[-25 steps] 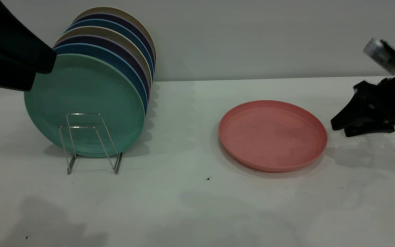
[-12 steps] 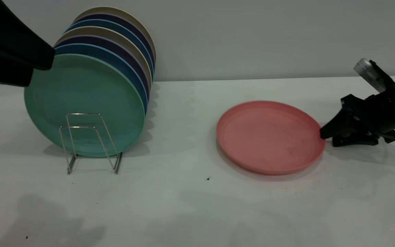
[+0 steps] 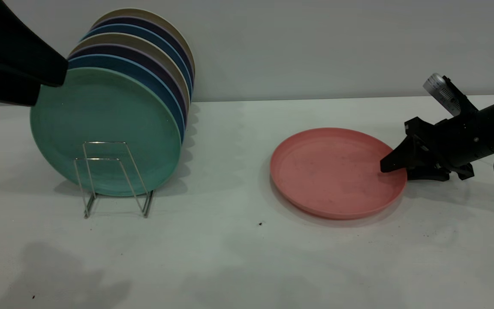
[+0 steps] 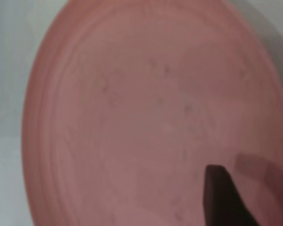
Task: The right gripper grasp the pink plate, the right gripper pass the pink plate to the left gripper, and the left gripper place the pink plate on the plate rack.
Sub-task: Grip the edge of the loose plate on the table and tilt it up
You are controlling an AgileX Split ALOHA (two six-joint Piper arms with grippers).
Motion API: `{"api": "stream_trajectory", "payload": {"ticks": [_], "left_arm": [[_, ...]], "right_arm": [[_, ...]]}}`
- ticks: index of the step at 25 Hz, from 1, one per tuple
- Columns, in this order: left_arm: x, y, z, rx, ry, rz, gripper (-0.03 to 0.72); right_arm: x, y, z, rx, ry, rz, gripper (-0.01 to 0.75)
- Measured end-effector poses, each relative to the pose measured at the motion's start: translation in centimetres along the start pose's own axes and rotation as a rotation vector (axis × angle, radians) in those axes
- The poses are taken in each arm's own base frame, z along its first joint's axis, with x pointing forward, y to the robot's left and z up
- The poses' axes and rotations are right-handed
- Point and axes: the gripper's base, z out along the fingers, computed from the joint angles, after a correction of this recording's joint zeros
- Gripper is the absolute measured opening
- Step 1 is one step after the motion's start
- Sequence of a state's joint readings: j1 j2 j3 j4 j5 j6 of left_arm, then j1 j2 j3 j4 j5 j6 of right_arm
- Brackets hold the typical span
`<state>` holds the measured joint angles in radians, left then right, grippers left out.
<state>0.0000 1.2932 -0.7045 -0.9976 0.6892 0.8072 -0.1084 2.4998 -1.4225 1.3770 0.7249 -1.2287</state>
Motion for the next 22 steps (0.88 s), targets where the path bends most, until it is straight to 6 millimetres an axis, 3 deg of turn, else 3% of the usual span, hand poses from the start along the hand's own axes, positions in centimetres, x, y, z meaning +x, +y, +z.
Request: {"api": "stream_trajectory", "payload": {"ticks": [5, 7, 16, 22], "left_arm": [[0.0, 0.0, 0.0, 0.003, 0.002, -0.001, 0.497], [0.1, -0.1, 0.0, 0.007, 0.007, -0.009, 0.497], [-0.3, -0.3, 0.3, 0.064, -0.018, -0.076, 0.497], [-0.3, 1.7, 3.3, 0.098, 0.04, -0.139, 0.497]], "right_arm": [[-0.1, -0.2, 0.0, 0.031, -0.008, 0.014, 0.088], [0.0, -0.3, 0.1, 0.035, -0.009, 0.033, 0.03], [0.1, -0.8, -1.5, 0.004, 0.055, -0.009, 0.014], [-0.4, 1.2, -2.8, -0.055, 0.105, -0.101, 0.014]]}}
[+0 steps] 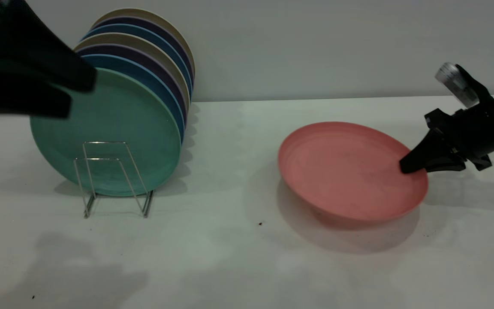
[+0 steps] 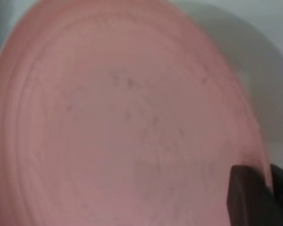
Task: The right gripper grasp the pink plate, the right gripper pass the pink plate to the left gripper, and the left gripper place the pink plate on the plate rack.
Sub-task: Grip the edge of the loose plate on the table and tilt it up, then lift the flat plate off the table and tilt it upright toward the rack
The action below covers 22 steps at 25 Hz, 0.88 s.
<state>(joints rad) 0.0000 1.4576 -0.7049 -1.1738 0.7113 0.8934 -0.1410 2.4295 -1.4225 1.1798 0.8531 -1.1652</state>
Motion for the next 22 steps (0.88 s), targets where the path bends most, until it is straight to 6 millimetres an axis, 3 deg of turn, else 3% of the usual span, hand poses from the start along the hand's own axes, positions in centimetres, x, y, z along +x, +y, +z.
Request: {"api": "stream_trajectory", "payload": {"ticks": [11, 22], "left_arm": [[-0.8, 3.9, 5.0, 0.098, -0.041, -0.112, 0.497], [-1.1, 4.8, 6.0, 0.109, -0.067, -0.131, 0.497]], "right_arm": [[0.5, 4.0, 2.4, -0.099, 0.098, -0.07, 0.014], [-0.6, 10.2, 2.7, -0.163, 0.097, -0.186, 0.014]]}}
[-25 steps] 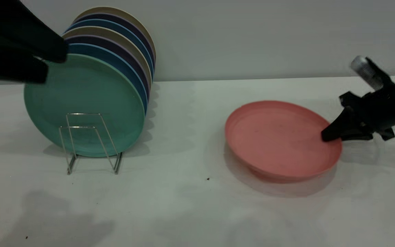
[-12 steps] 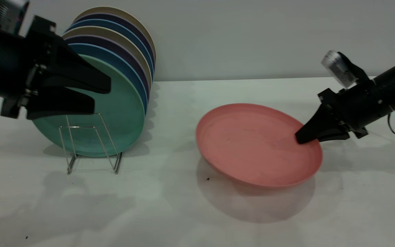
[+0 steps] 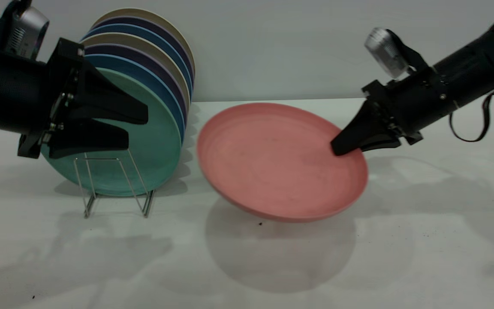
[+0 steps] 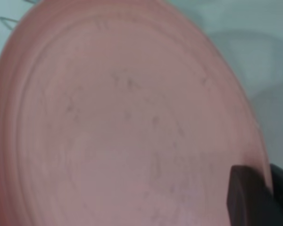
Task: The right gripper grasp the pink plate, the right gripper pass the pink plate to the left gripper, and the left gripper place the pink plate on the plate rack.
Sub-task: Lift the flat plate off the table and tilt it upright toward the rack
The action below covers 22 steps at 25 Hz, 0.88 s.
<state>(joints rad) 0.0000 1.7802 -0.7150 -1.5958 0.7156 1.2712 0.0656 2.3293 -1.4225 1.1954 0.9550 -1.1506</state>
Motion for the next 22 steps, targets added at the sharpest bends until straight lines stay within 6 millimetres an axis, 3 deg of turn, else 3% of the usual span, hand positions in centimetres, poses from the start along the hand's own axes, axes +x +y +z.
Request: {"api": "stream_trajectory", "payload": {"ticks": [22], "left_arm": [[-0.1, 0.0, 0.0, 0.002, -0.007, 0.006, 0.497]], "right_arm": [[0.0, 5.3, 4.0, -0.18, 0.032, -0.006, 0.014]]}}
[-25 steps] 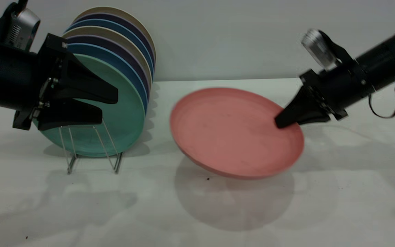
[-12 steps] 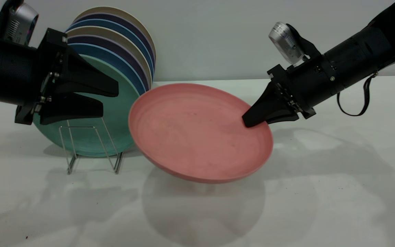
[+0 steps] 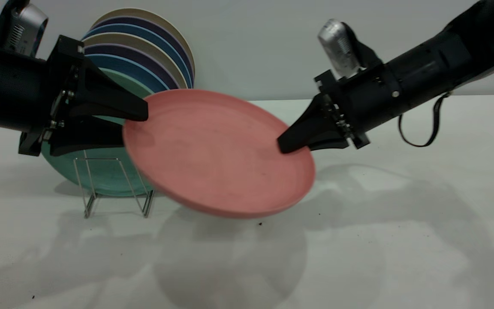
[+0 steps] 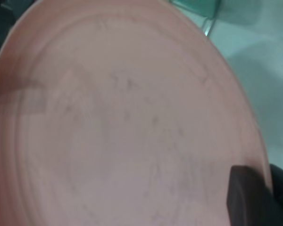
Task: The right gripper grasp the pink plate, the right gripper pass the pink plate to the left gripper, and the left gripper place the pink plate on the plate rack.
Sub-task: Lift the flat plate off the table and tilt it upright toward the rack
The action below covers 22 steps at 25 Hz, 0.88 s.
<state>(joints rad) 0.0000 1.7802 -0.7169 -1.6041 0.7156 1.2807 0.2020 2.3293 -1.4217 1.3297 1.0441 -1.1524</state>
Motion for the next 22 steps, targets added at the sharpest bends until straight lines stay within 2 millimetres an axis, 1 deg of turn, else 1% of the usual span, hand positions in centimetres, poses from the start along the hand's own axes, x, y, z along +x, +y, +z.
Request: {"api": "stream_trajectory", "payload": {"ticks": [4, 6, 7, 9, 11, 12, 15, 17, 18, 20, 22], "left_arm": [[0.0, 0.0, 0.0, 0.0, 0.0, 0.0, 0.495], [0.0, -0.1, 0.0, 0.006, 0.004, 0.0, 0.468], [0.1, -0.1, 0.0, 0.012, 0.009, -0.002, 0.435], [0.2, -0.2, 0.0, 0.019, 0.024, -0.011, 0.324], [0.3, -0.1, 0.0, 0.006, 0.032, -0.017, 0.164], [0.3, 0.2, 0.0, -0.017, 0.031, -0.014, 0.126], [0.3, 0.3, 0.0, -0.027, 0.029, -0.017, 0.121], [0.3, 0.3, 0.0, -0.023, 0.03, -0.017, 0.121], [0.3, 0.3, 0.0, -0.021, 0.031, -0.015, 0.121], [0.3, 0.3, 0.0, -0.023, 0.032, -0.013, 0.121], [0.3, 0.4, 0.0, -0.038, 0.028, -0.012, 0.121]], "right_arm": [[0.2, 1.6, 1.9, -0.035, 0.017, -0.029, 0.014], [0.2, 2.4, 2.7, -0.057, 0.011, -0.048, 0.014], [0.1, 2.6, 2.9, -0.07, 0.0, -0.057, 0.014], [-0.1, 2.9, 3.1, -0.092, -0.033, -0.068, 0.016], [-0.4, 3.0, 3.0, -0.104, -0.063, -0.078, 0.024], [-0.5, 3.0, 2.9, -0.113, -0.074, -0.081, 0.033], [-0.6, 3.2, 2.8, -0.13, -0.085, -0.08, 0.068], [-0.6, 3.4, 2.8, -0.151, -0.08, -0.087, 0.114], [-0.5, 3.5, 2.7, -0.165, -0.075, -0.089, 0.155], [-0.5, 3.6, 2.6, -0.182, -0.072, -0.088, 0.252], [-0.6, 3.2, 2.0, -0.184, -0.081, -0.074, 0.367]]}}
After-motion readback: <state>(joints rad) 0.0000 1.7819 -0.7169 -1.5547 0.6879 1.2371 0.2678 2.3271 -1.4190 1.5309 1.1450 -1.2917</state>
